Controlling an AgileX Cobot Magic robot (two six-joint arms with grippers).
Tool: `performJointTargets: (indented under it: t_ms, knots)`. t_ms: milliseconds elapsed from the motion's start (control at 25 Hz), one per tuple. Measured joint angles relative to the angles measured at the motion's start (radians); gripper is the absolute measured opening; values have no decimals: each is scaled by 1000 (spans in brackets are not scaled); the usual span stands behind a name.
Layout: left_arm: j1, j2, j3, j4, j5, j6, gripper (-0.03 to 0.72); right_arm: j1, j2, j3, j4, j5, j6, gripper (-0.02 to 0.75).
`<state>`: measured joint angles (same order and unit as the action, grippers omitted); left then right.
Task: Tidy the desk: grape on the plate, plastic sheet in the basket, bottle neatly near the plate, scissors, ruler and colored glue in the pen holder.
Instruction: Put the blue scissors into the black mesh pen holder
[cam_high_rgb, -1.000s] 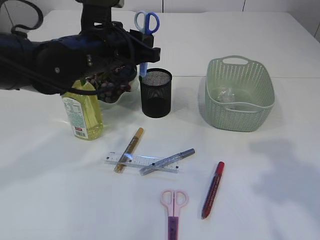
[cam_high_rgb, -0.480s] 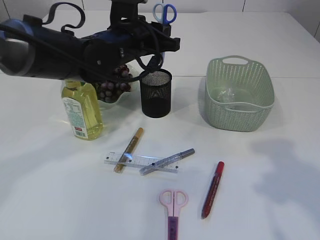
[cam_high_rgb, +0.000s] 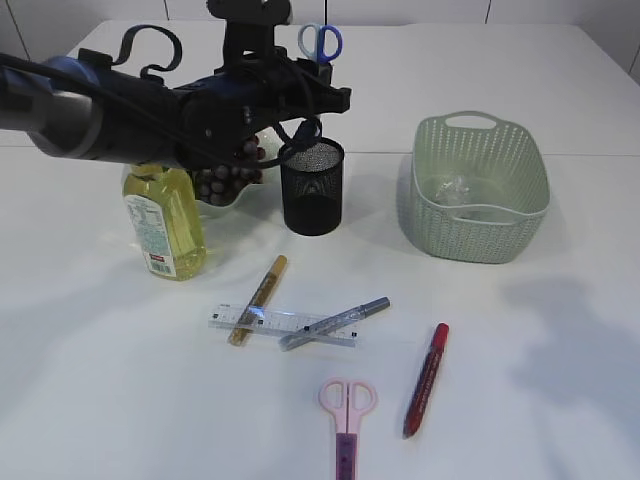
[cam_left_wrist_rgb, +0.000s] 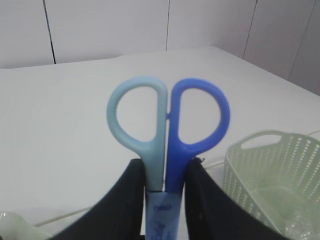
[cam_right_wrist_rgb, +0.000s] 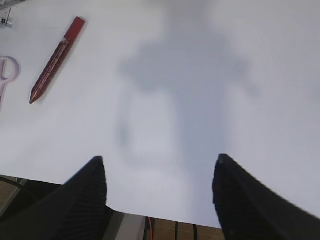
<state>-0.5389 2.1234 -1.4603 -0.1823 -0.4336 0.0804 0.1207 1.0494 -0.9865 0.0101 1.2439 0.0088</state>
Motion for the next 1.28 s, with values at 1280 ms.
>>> performJointTargets:
  t_ms: [1280]
  knots:
    - [0, 50, -1, 0, -3, 0, 195, 0, 0, 0, -10, -7, 0, 524]
